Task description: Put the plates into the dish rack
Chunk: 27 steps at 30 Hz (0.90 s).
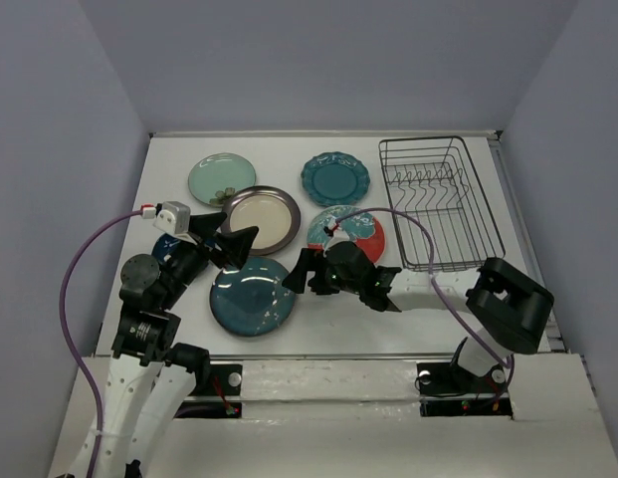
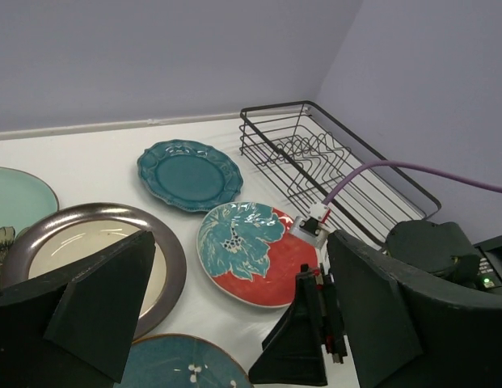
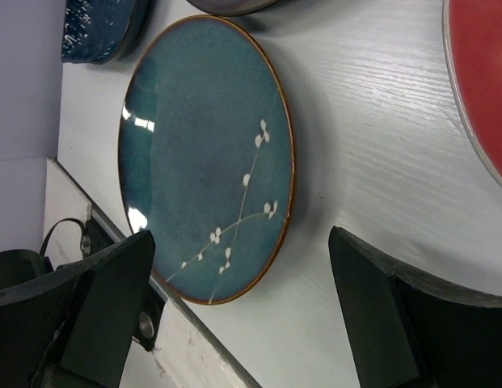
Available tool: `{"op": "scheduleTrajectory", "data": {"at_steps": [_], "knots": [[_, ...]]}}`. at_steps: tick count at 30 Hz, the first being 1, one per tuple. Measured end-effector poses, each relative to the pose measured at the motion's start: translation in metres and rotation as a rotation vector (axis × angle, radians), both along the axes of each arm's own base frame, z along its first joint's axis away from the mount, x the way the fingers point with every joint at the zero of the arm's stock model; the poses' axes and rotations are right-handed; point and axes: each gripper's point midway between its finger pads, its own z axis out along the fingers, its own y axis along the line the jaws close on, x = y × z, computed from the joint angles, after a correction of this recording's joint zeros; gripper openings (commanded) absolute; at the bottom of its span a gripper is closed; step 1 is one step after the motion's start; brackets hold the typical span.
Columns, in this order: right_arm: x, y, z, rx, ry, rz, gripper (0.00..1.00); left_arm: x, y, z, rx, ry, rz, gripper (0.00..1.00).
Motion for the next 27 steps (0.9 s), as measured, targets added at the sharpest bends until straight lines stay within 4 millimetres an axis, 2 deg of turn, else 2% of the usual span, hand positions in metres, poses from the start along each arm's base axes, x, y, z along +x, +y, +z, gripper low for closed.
{"op": "scheduleTrajectory", "data": {"at_steps": [5, 8, 9, 12, 13, 14, 21, 24, 25, 27], "knots": [[0.003, 0.007, -0.019, 0.013, 0.043, -0.024, 0.88, 0.000, 0.000, 0.000, 0.000, 0.000, 0.000, 0.99], [0.003, 0.013, -0.038, 0.010, 0.083, -0.027, 0.82, 0.000, 0.000, 0.000, 0.000, 0.000, -0.001, 0.99], [0.003, 0.015, -0.047, 0.006, 0.106, -0.033, 0.74, 0.000, 0.000, 0.000, 0.000, 0.000, -0.001, 0.99], [0.005, 0.024, -0.050, 0.048, 0.122, -0.032, 0.64, 0.000, 0.000, 0.000, 0.000, 0.000, -0.002, 0.99], [0.005, 0.025, -0.051, 0.054, 0.128, -0.033, 0.57, 0.000, 0.000, 0.000, 0.000, 0.000, -0.002, 0.99], [0.005, 0.028, -0.054, 0.069, 0.138, -0.033, 0.55, 0.000, 0.000, 0.000, 0.000, 0.000, -0.002, 0.99], [0.003, 0.043, -0.062, 0.194, 0.180, -0.024, 0.43, -0.001, -0.001, 0.000, 0.001, -0.001, -0.010, 0.99], [0.002, 0.049, -0.064, 0.248, 0.196, -0.019, 0.30, -0.001, -0.001, 0.000, 0.001, -0.001, -0.011, 0.99], [0.001, 0.050, -0.066, 0.256, 0.202, -0.021, 0.19, -0.001, -0.001, 0.000, 0.001, -0.001, -0.010, 0.99], [0.000, 0.051, -0.070, 0.275, 0.214, -0.018, 0.07, -0.001, -0.001, 0.000, 0.001, -0.001, -0.010, 0.99]]}}
